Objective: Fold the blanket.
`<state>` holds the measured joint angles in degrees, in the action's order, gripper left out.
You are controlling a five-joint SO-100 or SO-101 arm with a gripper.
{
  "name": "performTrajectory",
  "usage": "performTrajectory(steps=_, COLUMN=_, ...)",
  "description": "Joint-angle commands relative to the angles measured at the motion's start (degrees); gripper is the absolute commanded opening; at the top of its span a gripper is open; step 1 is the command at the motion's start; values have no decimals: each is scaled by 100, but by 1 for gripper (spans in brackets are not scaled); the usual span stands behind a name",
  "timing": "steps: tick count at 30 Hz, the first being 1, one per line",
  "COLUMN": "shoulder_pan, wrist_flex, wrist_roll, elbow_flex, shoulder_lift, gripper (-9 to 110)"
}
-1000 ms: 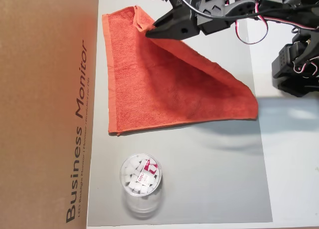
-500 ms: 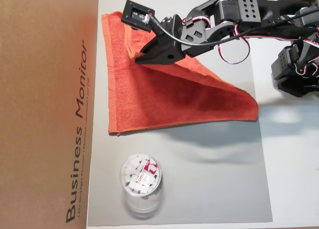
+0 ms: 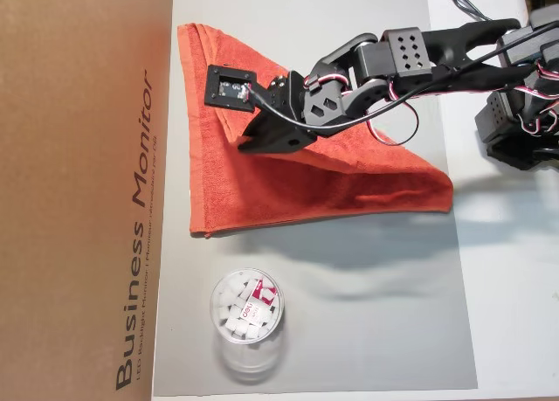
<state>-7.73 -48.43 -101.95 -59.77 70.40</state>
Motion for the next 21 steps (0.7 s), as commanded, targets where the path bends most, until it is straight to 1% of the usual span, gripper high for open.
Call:
performTrajectory(steps=1, shoulder_pan=-70, wrist_flex=97, wrist_roll=26, elbow_flex=606, shoulder_lift=-141, gripper=0)
performTrajectory(steps=8, shoulder_pan=-97, wrist_flex=97, wrist_roll=-18, elbow_flex=1397, shoulder_lift=-765, gripper=0)
performTrajectory(steps=18, shoulder_pan=-202, wrist_flex=105, wrist_roll=-26, elbow_flex=1784, shoulder_lift=-1494, gripper=0)
performTrajectory(steps=21, shoulder_pan=-237, wrist_flex=281, wrist_roll=-26, elbow_flex=1898, shoulder_lift=-1740, gripper=0)
